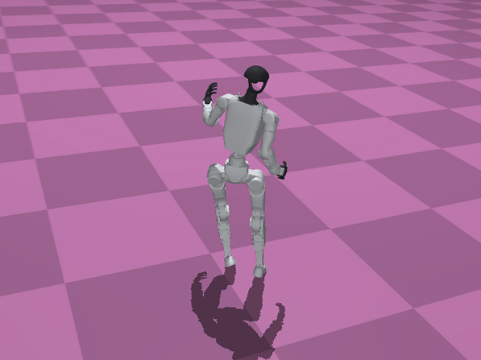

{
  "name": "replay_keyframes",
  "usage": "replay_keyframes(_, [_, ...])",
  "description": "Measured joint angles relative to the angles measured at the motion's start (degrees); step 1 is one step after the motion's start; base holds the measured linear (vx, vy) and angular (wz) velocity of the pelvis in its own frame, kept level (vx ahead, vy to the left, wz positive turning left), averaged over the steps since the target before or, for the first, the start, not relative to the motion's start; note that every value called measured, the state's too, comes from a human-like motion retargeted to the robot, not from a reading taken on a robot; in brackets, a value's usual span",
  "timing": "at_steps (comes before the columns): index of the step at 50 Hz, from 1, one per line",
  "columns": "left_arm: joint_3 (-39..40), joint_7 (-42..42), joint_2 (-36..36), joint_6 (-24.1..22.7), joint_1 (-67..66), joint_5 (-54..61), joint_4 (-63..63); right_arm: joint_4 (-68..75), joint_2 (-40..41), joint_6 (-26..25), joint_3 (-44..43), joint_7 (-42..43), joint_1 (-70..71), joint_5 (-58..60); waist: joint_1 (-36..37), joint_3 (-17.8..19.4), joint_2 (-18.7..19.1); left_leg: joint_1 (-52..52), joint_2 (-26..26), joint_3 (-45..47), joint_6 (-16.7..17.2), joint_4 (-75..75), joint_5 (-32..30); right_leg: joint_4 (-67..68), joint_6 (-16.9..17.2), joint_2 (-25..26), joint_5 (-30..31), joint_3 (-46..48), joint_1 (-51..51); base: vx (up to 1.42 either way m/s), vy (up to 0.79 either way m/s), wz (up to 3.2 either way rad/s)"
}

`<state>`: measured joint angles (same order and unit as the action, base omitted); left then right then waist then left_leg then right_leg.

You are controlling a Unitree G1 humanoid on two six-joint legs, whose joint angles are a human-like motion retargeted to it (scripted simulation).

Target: Kungfu

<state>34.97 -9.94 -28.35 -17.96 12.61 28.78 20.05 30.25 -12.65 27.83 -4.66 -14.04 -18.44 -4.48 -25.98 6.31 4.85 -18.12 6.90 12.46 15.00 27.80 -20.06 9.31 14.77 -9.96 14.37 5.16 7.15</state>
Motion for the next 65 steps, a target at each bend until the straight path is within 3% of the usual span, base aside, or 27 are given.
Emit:
replay_keyframes(2, [-1.9,-2.3,-7.5,2.0,13.0,5.7,-3.7,-8.3,0.1,-2.2,2.6,-4.0,-1.2,-8.1,2.5,0.6,-0.6,-2.6,-10.5,1.2,-1.2,5.2,8.1,0.3,-4.8,2.1,-10.6,1.8,-1.2,-0.23,-0.97,-0.16])
replay_keyframes(3, [-3.5,-5.8,-10.8,3.2,20.5,8.8,-3.9,-12.0,0.4,-3.5,4.4,-6.5,-1.9,-11.5,5.0,0.1,-0.2,-3.5,-19.2,4.4,-4.6,6.9,11.6,1.4,-9.7,6.3,-15.2,2.6,-0.8,-0.18,-0.92,-0.92])
replay_keyframes(5, [-6.9,-13.6,-13.2,4.5,33.8,14.6,-3.2,-17.0,0.6,-6.1,6.6,-12.0,-1.3,-16.8,8.9,0.0,-0.2,-5.0,-30.2,9.4,-12.0,7.2,12.7,5.0,-15.6,9.9,-21.5,1.9,1.6,-0.10,-0.57,-1.25])
replay_keyframes(7, [-12.8,-18.7,-9.7,3.0,42.7,23.5,-4.3,-21.2,1.1,-9.8,7.7,-17.5,-1.9,-20.4,11.6,-2.7,-0.8,-6.8,-36.3,11.3,-17.9,4.7,11.2,9.0,-19.5,11.2,-25.7,0.4,4.7,0.33,-0.26,-1.09])
replay_keyframes(9, [-16.4,-21.6,-3.4,1.7,46.2,31.7,-6.6,-25.3,-0.4,-11.0,9.8,-20.1,-3.2,-22.7,10.2,-4.5,0.4,-6.9,-37.5,12.5,-21.7,-0.8,10.0,13.0,-19.3,11.1,-27.7,0.0,7.1,0.38,0.22,-0.46])
replay_keyframes(10, [-18.1,-22.8,0.0,1.4,47.0,35.8,-8.7,-27.6,-1.7,-11.1,10.5,-20.7,-3.4,-24.3,8.6,-4.1,1.5,-6.5,-37.7,12.7,-22.5,-4.2,10.0,15.6,-18.9,10.9,-28.9,0.4,8.3,0.05,0.40,0.13])
replay_keyframes(12, [-23.6,-25.9,6.7,3.0,47.0,43.1,-13.3,-31.6,-3.8,-10.1,10.0,-19.4,-3.0,-27.5,5.8,-1.6,2.6,-5.7,-36.7,12.7,-21.1,-10.3,10.3,17.9,-19.4,10.0,-31.5,1.4,8.2,-0.15,0.36,0.55])
replay_keyframes(13, [-27.1,-28.3,10.4,4.5,46.6,46.7,-15.4,-33.6,-4.5,-9.3,9.1,-18.0,-3.0,-29.3,4.4,-0.4,2.9,-5.9,-36.2,12.8,-20.0,-12.6,9.9,18.5,-19.7,9.2,-32.8,2.5,7.8,-0.14,0.25,0.98])
replay_keyframes(15, [-33.6,-31.2,15.4,8.4,44.4,51.2,-17.2,-36.4,-5.0,-7.8,7.1,-16.0,-4.0,-31.7,2.2,0.3,3.7,-7.2,-35.9,13.5,-20.9,-14.7,10.4,19.2,-20.2,7.9,-34.3,5.4,7.4,0.01,0.16,1.20])
replay_keyframes(18, [-43.7,-32.6,21.2,13.0,40.6,52.4,-16.0,-39.9,-5.0,-6.0,3.4,-13.4,-5.8,-33.5,0.4,0.8,5.5,-7.6,-37.9,23.0,-21.1,-14.2,11.8,20.1,-21.1,6.5,-35.9,8.7,7.9,0.03,0.20,0.99])
replay_keyframes(21, [-50.2,-32.0,23.2,14.8,38.9,49.9,-14.3,-43.7,-5.9,-4.1,-0.3,-11.6,-7.5,-32.6,-0.3,2.2,7.0,-7.5,-39.0,29.4,-22.1,-13.0,11.3,20.3,-21.2,5.2,-36.8,10.5,7.6,0.07,0.33,0.60])
replay_keyframes(25, [-53.0,-31.5,18.0,13.6,38.1,44.4,-16.2,-48.6,-8.5,-0.3,-4.1,-8.0,-10.5,-28.6,-0.1,3.1,9.0,-9.6,-40.5,27.8,-18.9,-10.5,8.3,19.8,-20.5,4.5,-37.4,12.2,6.7,0.24,0.32,0.30])
replay_keyframes(29, [-50.7,-29.6,8.7,8.2,39.1,31.2,-19.2,-53.4,-13.1,4.7,-6.5,-2.3,-11.7,-23.2,3.5,1.4,10.2,-10.5,-41.4,30.3,-17.2,-7.8,7.8,18.1,-19.4,3.6,-37.5,13.6,5.0,0.38,0.34,0.30])
replay_keyframes(33, [-45.4,-20.7,-3.5,3.2,39.1,17.9,-20.8,-57.7,-20.7,5.6,-5.9,3.9,-7.2,-12.8,6.8,-0.6,12.2,-16.3,-41.5,20.4,-14.1,-1.5,12.0,14.9,-17.7,3.9,-37.1,16.3,1.0,0.45,0.27,0.57])
replay_keyframes(38, [-34.6,-4.6,-15.1,-1.8,38.8,-3.3,-20.9,-58.8,-30.0,4.1,5.1,10.0,11.3,-2.2,9.5,-3.3,11.4,-19.4,-34.1,12.3,-12.8,1.5,16.3,7.8,-10.4,3.5,-35.6,15.9,-8.2,0.46,0.38,1.62])
replay_keyframes(41, [-31.8,8.6,-19.6,-6.2,42.9,-18.4,-20.4,-55.9,-32.4,0.8,12.2,11.1,27.6,0.3,11.5,-5.0,9.6,-21.1,-27.5,9.6,-14.5,2.4,16.8,4.4,-9.4,4.8,-35.0,13.5,-14.5,0.33,0.15,3.09])
replay_keyframes(45, [-34.8,18.2,-19.8,-8.6,52.2,-29.7,-18.0,-44.9,-36.5,-2.8,12.7,3.8,46.9,-1.5,20.2,-9.8,6.4,-24.7,-19.7,7.1,-18.0,6.2,17.5,2.5,-8.5,7.1,-35.5,6.1,-20.0,0.31,0.01,2.92])
replay_keyframes(47, [-37.2,15.6,-17.5,-7.6,57.2,-29.7,-15.8,-30.5,-36.2,0.6,12.2,0.4,56.6,5.9,26.5,-12.8,3.4,-28.2,-17.2,5.8,-19.1,9.7,18.4,1.3,-7.2,6.9,-36.8,7.0,-21.3,0.21,-0.17,1.67])
replay_keyframes(50, [-39.3,12.3,-16.9,-6.7,60.8,-27.9,-14.8,3.2,-32.1,7.6,18.0,12.4,74.3,30.9,33.1,-15.8,-0.8,-32.2,-16.4,5.0,-19.1,13.5,19.9,1.4,-7.1,6.7,-38.3,9.4,-20.9,0.24,-0.17,0.66])
replay_keyframes(52, [-37.5,13.7,-17.8,-6.6,60.4,-30.1,-15.6,29.1,-27.3,-3.8,24.1,28.1,86.0,53.6,34.1,-15.5,-1.4,-32.6,-16.3,4.7,-19.5,14.8,19.9,2.2,-8.3,7.3,-38.5,10.5,-21.0,0.17,-0.10,0.49])
replay_keyframes(55, [-35.7,17.7,-17.4,-7.4,60.7,-35.2,-17.0,52.1,-23.3,-41.6,23.8,26.0,95.4,71.4,37.5,-14.2,-3.0,-33.8,-17.2,5.7,-20.7,16.4,19.3,2.5,-6.8,7.6,-37.2,10.5,-20.8,0.09,-0.16,0.25])
replay_keyframes(56, [-36.0,18.2,-17.5,-7.5,60.9,-36.3,-17.4,54.8,-22.2,-42.3,20.9,26.7,95.8,69.8,38.5,-13.6,-3.6,-33.8,-17.5,6.5,-21.6,16.7,19.1,2.3,-5.6,7.6,-36.3,10.7,-20.9,0.02,-0.23,0.17])
replay_keyframes(57, [-36.3,18.4,-17.7,-7.5,61.0,-37.1,-17.9,56.5,-21.4,-40.5,18.8,27.0,96.3,66.8,39.1,-13.0,-4.1,-33.8,-17.8,7.3,-22.4,16.9,18.9,2.1,-4.5,7.5,-35.4,10.9,-21.0,0.01,-0.25,0.20])
replay_keyframes(60, [-36.8,16.7,-19.3,-6.7,59.4,-38.1,-19.0,53.0,-19.9,-20.2,17.8,26.7,95.6,53.5,37.8,-13.0,-4.7,-33.8,-18.1,8.1,-23.1,16.1,19.1,1.6,-2.0,7.6,-32.8,11.3,-20.7,0.12,-0.08,0.13])
replay_keyframes(61, [-36.1,16.8,-19.2,-6.1,58.2,-37.7,-19.1,51.1,-18.6,-16.9,16.5,28.8,95.0,52.6,37.1,-12.8,-4.5,-33.6,-17.8,7.9,-22.6,15.6,19.7,1.5,-1.7,7.5,-32.2,11.2,-20.5,0.17,0.06,0.01])
replay_keyframes(62, [-35.5,17.1,-18.9,-5.8,57.0,-37.0,-19.3,49.6,-17.3,-14.6,15.3,31.2,94.4,51.7,36.4,-12.7,-4.4,-33.4,-17.7,7.9,-22.4,15.3,20.2,1.4,-1.5,7.3,-31.6,11.2,-20.4,0.09,0.06,-0.07])
replay_keyframes(65, [-35.5,18.3,-17.0,-6.2,54.0,-32.7,-20.6,47.3,-15.1,-14.5,13.2,35.8,93.8,46.8,35.8,-12.2,-4.6,-33.4,-18.0,9.1,-23.4,15.4,20.6,0.8,-0.9,6.6,-29.6,11.9,-20.2,0.11,0.01,-0.16])
